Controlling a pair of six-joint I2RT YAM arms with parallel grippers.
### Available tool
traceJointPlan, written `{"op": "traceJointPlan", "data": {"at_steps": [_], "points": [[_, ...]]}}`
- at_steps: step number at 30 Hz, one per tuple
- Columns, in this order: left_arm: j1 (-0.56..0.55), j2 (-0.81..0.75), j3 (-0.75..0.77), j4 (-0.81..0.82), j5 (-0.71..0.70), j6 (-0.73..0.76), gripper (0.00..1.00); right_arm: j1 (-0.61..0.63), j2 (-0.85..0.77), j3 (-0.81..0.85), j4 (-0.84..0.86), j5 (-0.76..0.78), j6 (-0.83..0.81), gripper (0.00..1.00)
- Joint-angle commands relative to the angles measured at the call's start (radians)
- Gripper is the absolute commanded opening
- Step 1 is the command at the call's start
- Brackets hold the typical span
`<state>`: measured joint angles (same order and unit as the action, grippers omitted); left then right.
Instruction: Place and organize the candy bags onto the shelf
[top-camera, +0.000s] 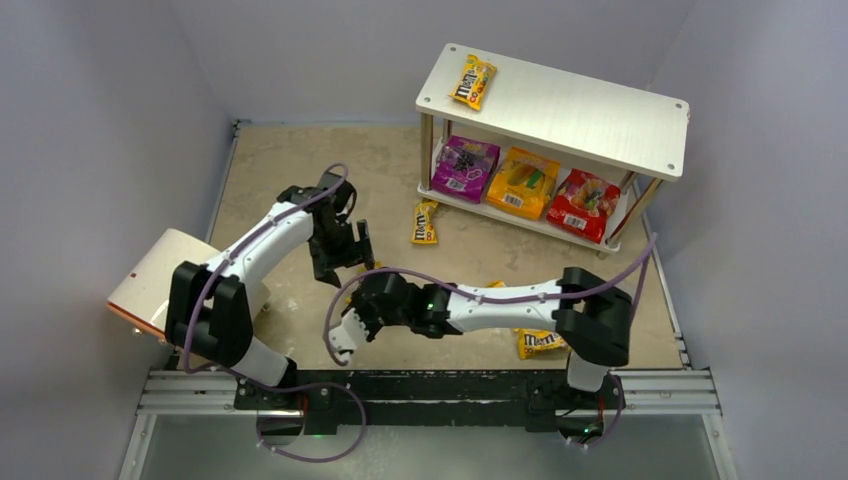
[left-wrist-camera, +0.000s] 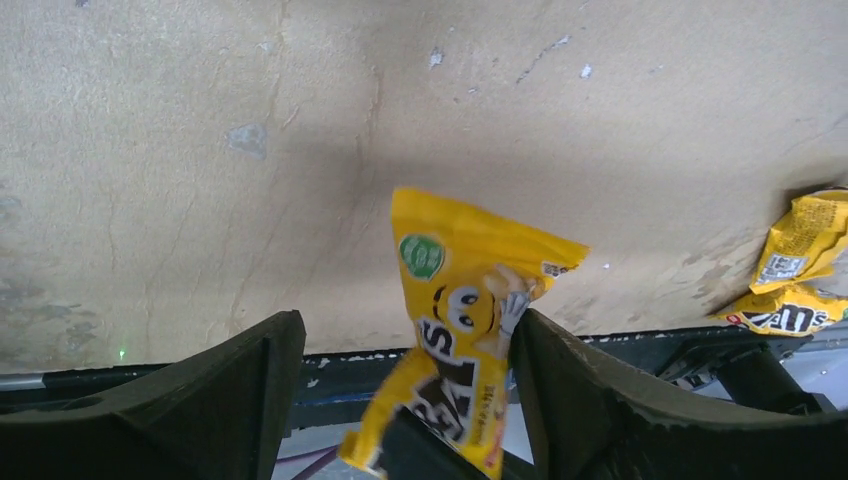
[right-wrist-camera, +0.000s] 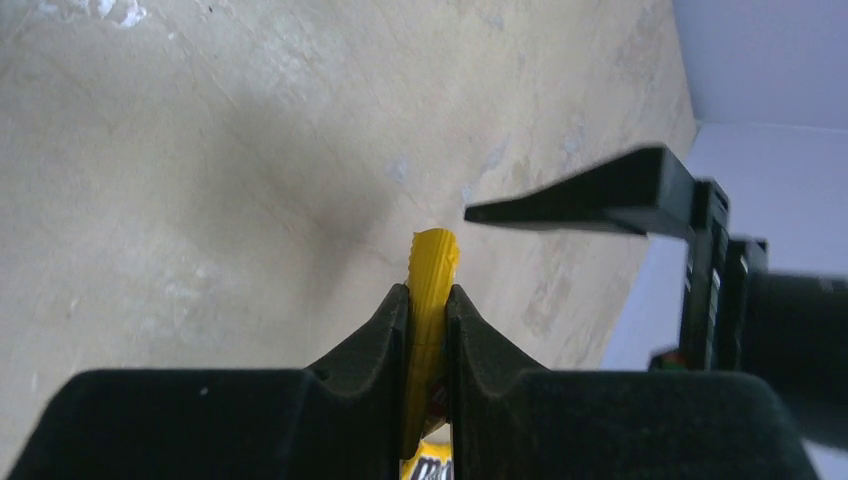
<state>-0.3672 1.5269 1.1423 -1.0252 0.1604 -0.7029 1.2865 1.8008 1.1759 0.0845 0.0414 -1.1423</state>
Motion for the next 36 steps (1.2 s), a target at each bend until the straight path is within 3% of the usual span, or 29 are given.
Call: {"op": "traceJointPlan", "data": {"at_steps": [1, 3, 5, 8, 10, 14, 18, 22, 26, 30, 36], "points": [[-0.001, -0.046, 0.057, -0.015, -0.028, 0.064, 0.80, -0.039, -0.198, -0.113, 0.162, -0.097, 0.046, 0.00], [-0.001, -0.065, 0.061, 0.007, -0.012, 0.086, 0.81, -0.083, -0.283, -0.186, 0.239, -0.178, 0.119, 0.00], [0.000, -0.110, 0.049, 0.068, -0.008, 0.095, 0.82, -0.141, -0.371, -0.251, 0.312, -0.289, 0.295, 0.00], [0.001, -0.217, 0.009, 0.202, 0.000, 0.091, 0.86, -0.256, -0.505, -0.363, 0.490, -0.469, 0.658, 0.00], [0.002, -0.327, -0.055, 0.328, 0.008, 0.085, 0.88, -0.303, -0.555, -0.431, 0.616, -0.477, 0.897, 0.00], [0.001, -0.581, -0.222, 0.632, 0.034, 0.120, 0.88, -0.401, -0.606, -0.432, 0.541, -0.431, 1.322, 0.00], [0.001, -0.768, -0.397, 0.963, 0.148, 0.186, 0.92, -0.547, -0.604, -0.430, 0.544, -0.620, 1.667, 0.00], [0.001, -0.781, -0.432, 1.143, 0.502, 0.358, 0.93, -0.594, -0.597, -0.418, 0.584, -0.792, 1.791, 0.00], [-0.002, -0.731, -0.487, 1.347, 0.806, 0.362, 0.93, -0.596, -0.626, -0.370, 0.480, -0.836, 1.767, 0.00], [-0.027, -0.659, -0.524, 1.479, 0.866, 0.288, 0.94, -0.596, -0.628, -0.346, 0.474, -0.865, 1.765, 0.00], [-0.063, -0.588, -0.505, 1.473, 0.923, 0.298, 0.94, -0.596, -0.610, -0.324, 0.472, -0.845, 1.786, 0.00]]}}
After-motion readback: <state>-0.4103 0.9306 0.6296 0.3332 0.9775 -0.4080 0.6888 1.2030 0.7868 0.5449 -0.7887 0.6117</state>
